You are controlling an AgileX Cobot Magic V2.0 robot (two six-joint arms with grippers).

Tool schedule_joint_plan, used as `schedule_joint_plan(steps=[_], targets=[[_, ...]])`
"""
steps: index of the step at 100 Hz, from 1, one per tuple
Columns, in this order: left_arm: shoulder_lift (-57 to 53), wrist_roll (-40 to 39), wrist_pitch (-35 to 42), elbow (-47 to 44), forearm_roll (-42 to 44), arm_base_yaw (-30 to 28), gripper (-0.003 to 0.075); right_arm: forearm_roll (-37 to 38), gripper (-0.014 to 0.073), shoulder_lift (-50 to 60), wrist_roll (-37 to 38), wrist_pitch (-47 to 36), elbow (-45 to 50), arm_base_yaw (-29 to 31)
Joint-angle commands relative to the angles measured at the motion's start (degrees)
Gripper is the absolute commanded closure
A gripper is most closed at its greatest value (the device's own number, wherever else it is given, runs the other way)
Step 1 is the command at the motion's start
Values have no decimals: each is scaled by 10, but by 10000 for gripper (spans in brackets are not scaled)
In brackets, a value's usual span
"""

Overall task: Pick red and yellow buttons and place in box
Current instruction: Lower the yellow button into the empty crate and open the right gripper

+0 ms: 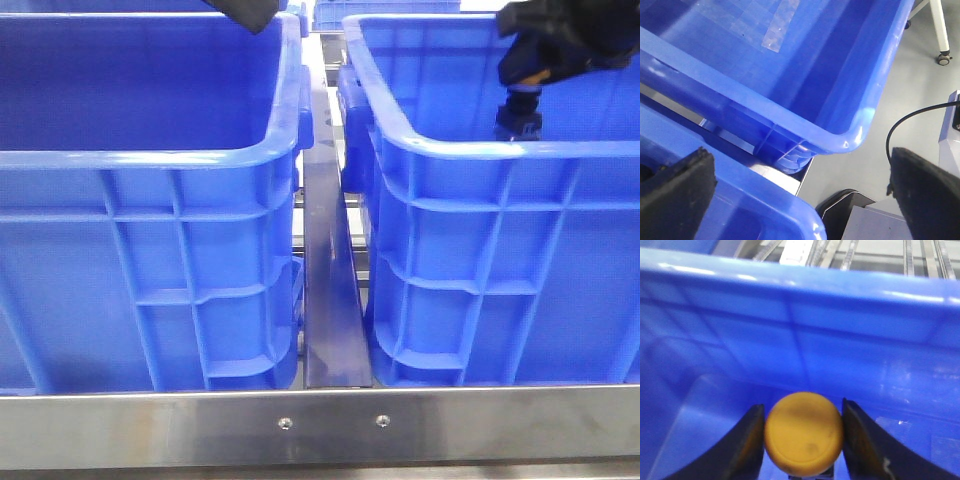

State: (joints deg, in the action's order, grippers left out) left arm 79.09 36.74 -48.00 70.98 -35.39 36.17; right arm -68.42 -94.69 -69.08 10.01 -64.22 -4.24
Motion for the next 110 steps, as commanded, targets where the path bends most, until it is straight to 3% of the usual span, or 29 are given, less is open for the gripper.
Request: schedule_joint_plan(steps=[1, 75, 100, 110], targets=[[-20, 0, 20, 21, -27, 5, 68, -13, 391, 3, -9, -23, -32, 0], [-20, 0, 20, 21, -27, 5, 68, -35, 386, -45, -9, -45, -39, 0], [-20, 0, 20, 21, -27, 5, 68, -35, 159, -45, -9, -43, -39, 0], [-20, 0, 20, 21, -27, 5, 68, -35, 132, -43, -9, -43, -39, 0]])
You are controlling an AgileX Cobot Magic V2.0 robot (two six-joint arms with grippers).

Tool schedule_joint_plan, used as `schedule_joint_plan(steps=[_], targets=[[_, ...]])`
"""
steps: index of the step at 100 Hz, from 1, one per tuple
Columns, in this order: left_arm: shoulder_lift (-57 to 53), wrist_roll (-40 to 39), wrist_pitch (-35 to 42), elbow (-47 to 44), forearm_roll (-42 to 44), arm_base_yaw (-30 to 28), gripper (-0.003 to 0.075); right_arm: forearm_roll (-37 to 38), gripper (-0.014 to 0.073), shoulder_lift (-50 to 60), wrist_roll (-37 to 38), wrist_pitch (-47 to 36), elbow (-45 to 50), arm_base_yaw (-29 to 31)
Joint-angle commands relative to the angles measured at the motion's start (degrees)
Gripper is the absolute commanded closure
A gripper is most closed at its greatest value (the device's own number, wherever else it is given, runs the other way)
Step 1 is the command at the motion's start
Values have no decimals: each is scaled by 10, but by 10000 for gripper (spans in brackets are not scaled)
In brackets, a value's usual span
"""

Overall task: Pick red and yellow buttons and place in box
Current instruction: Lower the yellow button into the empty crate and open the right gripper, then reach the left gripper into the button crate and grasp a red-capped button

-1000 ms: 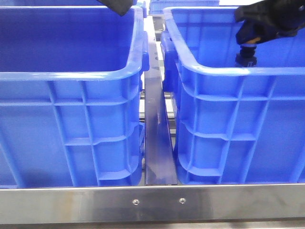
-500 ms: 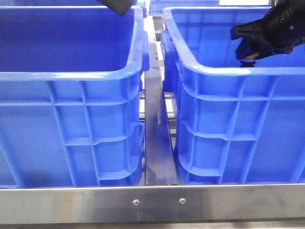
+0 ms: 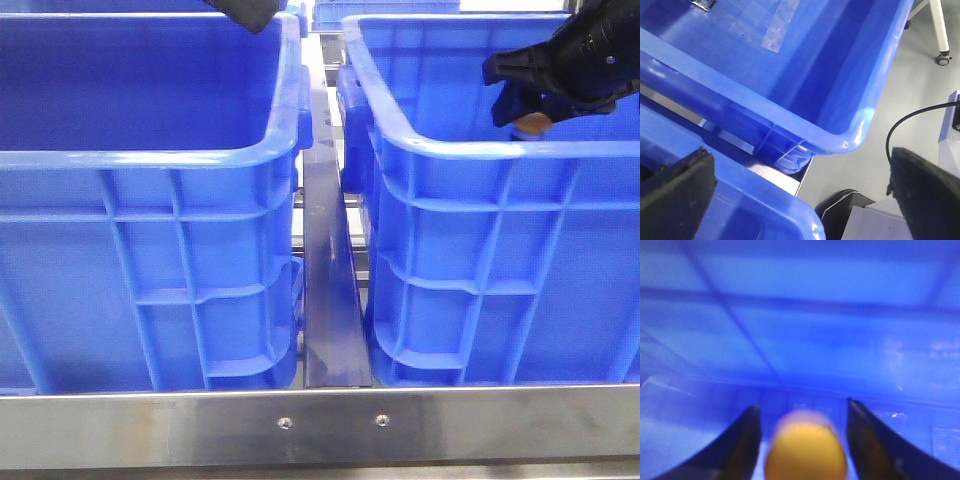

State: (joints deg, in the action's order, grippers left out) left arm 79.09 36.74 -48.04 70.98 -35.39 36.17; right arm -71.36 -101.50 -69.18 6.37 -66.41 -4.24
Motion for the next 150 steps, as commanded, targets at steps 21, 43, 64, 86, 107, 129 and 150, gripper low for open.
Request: schedule_joint_plan(steps=[21, 43, 64, 86, 107, 129, 150], targets=[[-20, 0, 21, 21, -27, 5, 68, -6, 116, 39, -8, -8, -17, 1], [-20, 0, 22, 21, -27, 5, 68, -6, 116, 96, -8, -2, 1, 1], [-20, 0, 23, 21, -27, 5, 68, -6, 145, 206, -8, 3, 67, 1], [-34, -25, 35, 21, -8, -20, 68, -6, 192, 334, -8, 16, 145, 1], [-65, -238, 60, 21, 147, -93, 68, -6, 192, 391, -8, 16, 171, 1], [-36, -463, 7, 21, 329, -123, 68, -7, 192, 392, -8, 20, 171, 1], [32, -559, -38, 21, 421, -123, 68, -7, 192, 392, -8, 18, 171, 1]])
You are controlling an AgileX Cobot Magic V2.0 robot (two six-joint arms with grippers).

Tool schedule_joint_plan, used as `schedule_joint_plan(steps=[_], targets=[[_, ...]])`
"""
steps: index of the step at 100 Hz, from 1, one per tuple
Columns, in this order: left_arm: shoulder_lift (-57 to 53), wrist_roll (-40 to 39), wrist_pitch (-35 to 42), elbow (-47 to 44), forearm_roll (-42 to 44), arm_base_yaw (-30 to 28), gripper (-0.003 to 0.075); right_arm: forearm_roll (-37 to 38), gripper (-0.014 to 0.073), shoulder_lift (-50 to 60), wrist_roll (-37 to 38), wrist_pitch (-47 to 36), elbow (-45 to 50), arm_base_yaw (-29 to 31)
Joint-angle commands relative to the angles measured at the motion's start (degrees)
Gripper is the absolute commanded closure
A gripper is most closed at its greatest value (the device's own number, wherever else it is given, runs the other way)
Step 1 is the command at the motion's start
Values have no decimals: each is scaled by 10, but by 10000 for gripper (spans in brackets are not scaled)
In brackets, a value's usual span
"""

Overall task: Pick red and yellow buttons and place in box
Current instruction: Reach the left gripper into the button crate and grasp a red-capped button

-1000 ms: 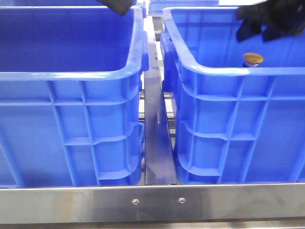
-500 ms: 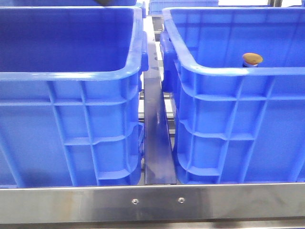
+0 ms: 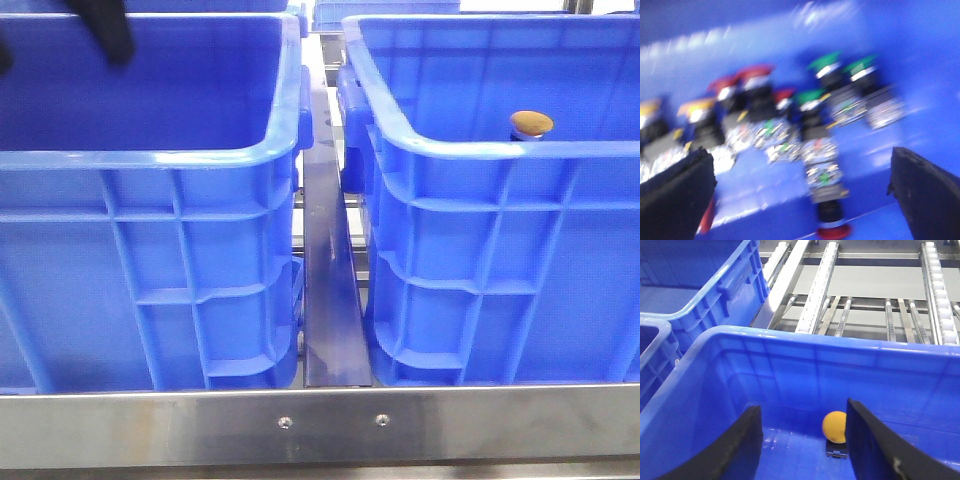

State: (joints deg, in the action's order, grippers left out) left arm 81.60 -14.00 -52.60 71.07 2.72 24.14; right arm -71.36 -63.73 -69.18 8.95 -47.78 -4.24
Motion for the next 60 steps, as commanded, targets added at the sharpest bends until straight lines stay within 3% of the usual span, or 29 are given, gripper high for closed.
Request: schedule_joint_plan(steps=[1, 60], targets=[[9, -54, 6, 20, 43, -2, 68, -7, 192, 14, -8, -8, -15, 1], [129, -83, 86, 20, 48, -2, 68, -7, 192, 14, -8, -5, -15, 1]])
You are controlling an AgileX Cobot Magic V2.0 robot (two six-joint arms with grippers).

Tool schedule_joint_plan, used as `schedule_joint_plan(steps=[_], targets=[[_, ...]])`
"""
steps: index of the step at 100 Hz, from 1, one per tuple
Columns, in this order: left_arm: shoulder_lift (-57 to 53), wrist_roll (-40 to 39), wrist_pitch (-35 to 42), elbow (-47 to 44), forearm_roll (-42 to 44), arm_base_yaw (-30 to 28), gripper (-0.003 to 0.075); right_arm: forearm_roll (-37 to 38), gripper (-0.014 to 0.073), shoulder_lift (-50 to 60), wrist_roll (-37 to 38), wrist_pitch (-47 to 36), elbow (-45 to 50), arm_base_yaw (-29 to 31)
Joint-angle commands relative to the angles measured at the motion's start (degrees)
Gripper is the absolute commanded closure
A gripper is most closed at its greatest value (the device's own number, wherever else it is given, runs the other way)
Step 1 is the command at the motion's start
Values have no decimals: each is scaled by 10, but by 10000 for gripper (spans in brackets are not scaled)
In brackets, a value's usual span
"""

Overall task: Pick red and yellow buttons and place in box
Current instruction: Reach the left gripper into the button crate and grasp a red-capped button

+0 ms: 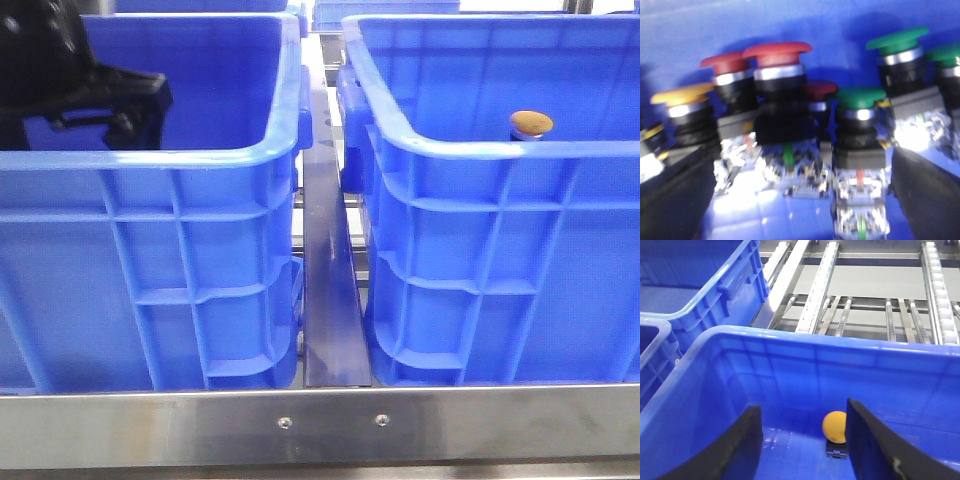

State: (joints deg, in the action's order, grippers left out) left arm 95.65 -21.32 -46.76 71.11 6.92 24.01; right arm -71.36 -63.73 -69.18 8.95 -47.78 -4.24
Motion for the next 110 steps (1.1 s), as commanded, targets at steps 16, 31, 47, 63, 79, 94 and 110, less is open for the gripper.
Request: schedule_joint_plan(steps=[16, 31, 47, 63, 79, 94, 110], targets=[[11, -10, 44, 20, 8, -1, 68, -7, 192, 14, -8, -4, -15, 1], [17, -10, 51, 20, 8, -1, 68, -7, 192, 14, -8, 2, -15, 1], [17, -10, 52, 20, 8, -1, 185, -7, 192, 14, -8, 2, -15, 1], [17, -10, 52, 20, 8, -1, 469, -7, 192, 14, -8, 2, -15, 1], [15, -10, 58, 20, 11, -1, 662, -7, 192, 14, -8, 2, -15, 1], [-18, -10, 76, 20, 13, 1, 702, -7, 192, 14, -8, 2, -15, 1], [-74, 10, 80, 20, 9, 4, 703, -7, 192, 14, -8, 2, -15, 1]])
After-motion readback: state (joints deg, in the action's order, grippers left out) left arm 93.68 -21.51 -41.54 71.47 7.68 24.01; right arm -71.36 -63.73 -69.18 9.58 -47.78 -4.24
